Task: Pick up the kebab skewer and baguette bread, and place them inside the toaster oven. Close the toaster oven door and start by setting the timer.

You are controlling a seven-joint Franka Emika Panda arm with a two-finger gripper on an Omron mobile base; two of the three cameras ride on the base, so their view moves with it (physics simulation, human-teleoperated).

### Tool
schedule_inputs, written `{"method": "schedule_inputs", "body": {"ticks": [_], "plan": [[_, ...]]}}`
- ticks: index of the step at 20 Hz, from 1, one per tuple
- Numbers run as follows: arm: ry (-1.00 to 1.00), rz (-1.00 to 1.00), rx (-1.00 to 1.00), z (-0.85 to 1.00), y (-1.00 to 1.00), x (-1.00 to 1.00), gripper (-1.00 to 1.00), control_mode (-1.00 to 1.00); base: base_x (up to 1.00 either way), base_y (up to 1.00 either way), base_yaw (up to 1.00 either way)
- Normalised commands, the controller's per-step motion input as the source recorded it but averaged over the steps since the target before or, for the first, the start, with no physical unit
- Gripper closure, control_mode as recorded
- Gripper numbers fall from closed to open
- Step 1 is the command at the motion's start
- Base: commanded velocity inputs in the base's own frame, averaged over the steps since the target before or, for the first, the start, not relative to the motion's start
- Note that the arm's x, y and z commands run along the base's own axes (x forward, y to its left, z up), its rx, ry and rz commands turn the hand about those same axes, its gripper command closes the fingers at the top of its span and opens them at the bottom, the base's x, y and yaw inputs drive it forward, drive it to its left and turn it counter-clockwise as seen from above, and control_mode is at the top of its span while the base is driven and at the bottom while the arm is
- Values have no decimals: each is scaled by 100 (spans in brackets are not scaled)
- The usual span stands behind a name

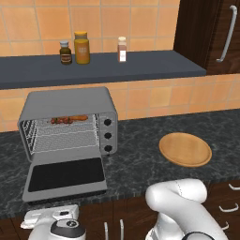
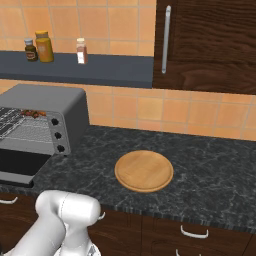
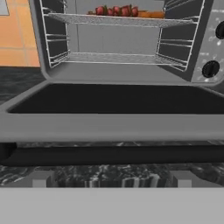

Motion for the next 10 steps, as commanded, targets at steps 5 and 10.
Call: {"method": "schedule_inputs", "body": {"ticks": [5, 10], "plan": [[5, 0, 1, -7, 0, 1, -100, -100, 0, 0, 0], [11, 2, 4, 0, 0, 21, -100, -100, 0, 0, 0]]}}
